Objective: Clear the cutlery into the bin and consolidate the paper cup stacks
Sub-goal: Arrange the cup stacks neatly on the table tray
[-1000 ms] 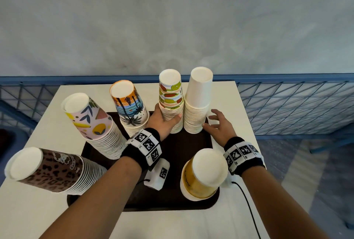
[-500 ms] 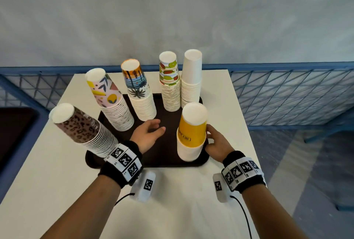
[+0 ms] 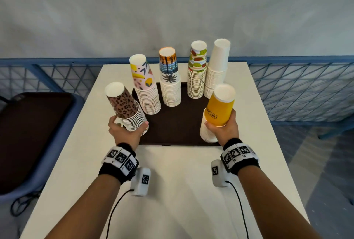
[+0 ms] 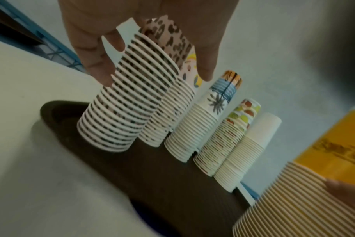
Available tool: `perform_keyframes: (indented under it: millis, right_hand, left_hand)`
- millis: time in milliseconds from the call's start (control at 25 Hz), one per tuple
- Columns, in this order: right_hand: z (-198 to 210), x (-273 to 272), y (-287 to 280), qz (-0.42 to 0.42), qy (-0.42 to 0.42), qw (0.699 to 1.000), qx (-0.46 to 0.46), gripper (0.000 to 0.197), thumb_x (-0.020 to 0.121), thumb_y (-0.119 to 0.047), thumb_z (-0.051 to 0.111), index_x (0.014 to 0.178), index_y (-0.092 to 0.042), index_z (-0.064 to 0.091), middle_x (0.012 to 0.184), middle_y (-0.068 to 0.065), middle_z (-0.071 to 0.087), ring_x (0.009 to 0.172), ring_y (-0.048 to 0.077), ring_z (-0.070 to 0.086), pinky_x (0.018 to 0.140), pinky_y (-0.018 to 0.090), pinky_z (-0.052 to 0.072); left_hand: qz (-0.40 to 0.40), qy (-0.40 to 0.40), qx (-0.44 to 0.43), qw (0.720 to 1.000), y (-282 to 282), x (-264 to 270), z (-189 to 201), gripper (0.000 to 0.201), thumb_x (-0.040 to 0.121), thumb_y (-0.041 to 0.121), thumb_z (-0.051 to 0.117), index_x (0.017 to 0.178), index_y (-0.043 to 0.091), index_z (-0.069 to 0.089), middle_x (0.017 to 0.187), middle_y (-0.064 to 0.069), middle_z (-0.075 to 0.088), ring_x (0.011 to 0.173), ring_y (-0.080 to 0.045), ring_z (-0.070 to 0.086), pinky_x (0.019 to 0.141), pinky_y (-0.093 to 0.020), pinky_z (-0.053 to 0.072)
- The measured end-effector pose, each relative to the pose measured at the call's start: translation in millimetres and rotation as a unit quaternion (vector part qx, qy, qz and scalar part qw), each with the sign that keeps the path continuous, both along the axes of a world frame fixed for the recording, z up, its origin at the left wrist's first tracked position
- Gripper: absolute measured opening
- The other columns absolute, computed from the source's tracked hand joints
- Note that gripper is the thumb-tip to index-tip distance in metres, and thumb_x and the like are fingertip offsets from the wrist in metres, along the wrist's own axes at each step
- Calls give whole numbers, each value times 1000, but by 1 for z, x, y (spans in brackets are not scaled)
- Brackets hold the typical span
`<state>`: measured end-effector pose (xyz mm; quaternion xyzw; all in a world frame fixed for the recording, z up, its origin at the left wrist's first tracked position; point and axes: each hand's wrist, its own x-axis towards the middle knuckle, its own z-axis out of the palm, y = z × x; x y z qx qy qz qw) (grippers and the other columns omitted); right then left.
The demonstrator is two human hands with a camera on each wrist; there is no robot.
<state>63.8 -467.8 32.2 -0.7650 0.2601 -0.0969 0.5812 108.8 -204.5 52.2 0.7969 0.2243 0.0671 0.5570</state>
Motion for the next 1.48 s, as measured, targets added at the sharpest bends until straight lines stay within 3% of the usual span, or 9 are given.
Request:
perform_keyframes:
  millis: [120, 320, 440, 680, 880, 1120, 1280, 1400, 1480]
  right_hand:
    - [0, 1, 5, -21, -2, 1000, -10, 85, 66, -15, 79, 135, -18, 29, 126, 12, 52, 113, 31, 51, 93, 39, 44]
    - [-2, 2, 12, -56, -11, 998, -4, 81, 67, -12, 78, 133, -15, 30, 123, 13, 52, 105, 28, 51, 89, 38, 44]
    - [-5, 1, 14, -70, -20, 997, -1, 82, 65, -15, 79, 132, -15, 32, 115, 6, 52, 98, 23, 50, 85, 33, 42]
    - [-7, 2, 16, -87, -18, 996, 8, 91, 56, -23, 79, 134, -18, 33, 114, 2, 53, 99, 20, 51, 86, 32, 41]
    - [-6, 14, -2, -66, -6, 998, 11, 87, 64, -8, 80, 136, -16, 31, 117, 6, 54, 102, 21, 52, 87, 31, 41]
    - [-1, 30, -24, -54, 30, 998, 2, 89, 69, -15, 78, 140, -19, 25, 133, 11, 51, 117, 29, 51, 96, 38, 42]
    - [-5, 9, -9, -67, 117, 991, -29, 81, 70, -23, 77, 136, -7, 32, 137, 14, 48, 123, 30, 48, 98, 36, 40]
    - [-5, -4, 15, -8, 221, 975, -38, 61, 76, -31, 71, 123, 0, 48, 127, 17, 56, 116, 29, 52, 90, 29, 40]
    - [-3, 0, 34, 39, 220, 974, -27, 63, 78, -32, 69, 128, -3, 45, 128, 13, 55, 118, 27, 52, 89, 26, 38]
  left_hand:
    - [-30, -48, 16, 998, 17, 30, 0, 106, 53, 20, 88, 139, 11, 25, 139, -18, 40, 126, -28, 44, 104, -41, 41]
    - [-71, -14, -89, 993, 19, 56, -3, 91, 56, 25, 84, 132, 12, 36, 118, -2, 56, 115, -22, 54, 99, -32, 41]
    - [-113, 12, -82, 990, 2, 49, -7, 86, 57, 29, 83, 130, 18, 38, 110, 3, 55, 112, -23, 56, 100, -35, 42]
    - [-293, 48, -92, 951, -87, 30, -4, 85, 63, 19, 81, 134, 24, 34, 118, 4, 54, 111, -13, 50, 105, -34, 39]
    - [-311, 61, -112, 942, -131, 29, -3, 98, 51, 32, 82, 135, 27, 31, 132, -1, 53, 123, -17, 50, 108, -41, 39]
    - [-421, 95, -77, 899, -118, 38, 0, 103, 70, -2, 69, 147, 25, 6, 141, 4, 38, 131, -10, 35, 105, -22, 27]
    - [-315, 59, -55, 946, -92, 50, -2, 83, 75, -4, 59, 143, 28, 24, 150, 0, 31, 138, -21, 31, 113, -45, 32]
    - [-249, -83, 14, 965, -82, 72, 22, 67, 77, 7, 62, 137, 17, 33, 143, -4, 38, 134, -21, 36, 112, -45, 34]
    - [-232, -147, 67, 959, -85, 92, 44, 70, 78, 12, 66, 139, 12, 30, 145, -7, 35, 136, -22, 32, 115, -36, 25]
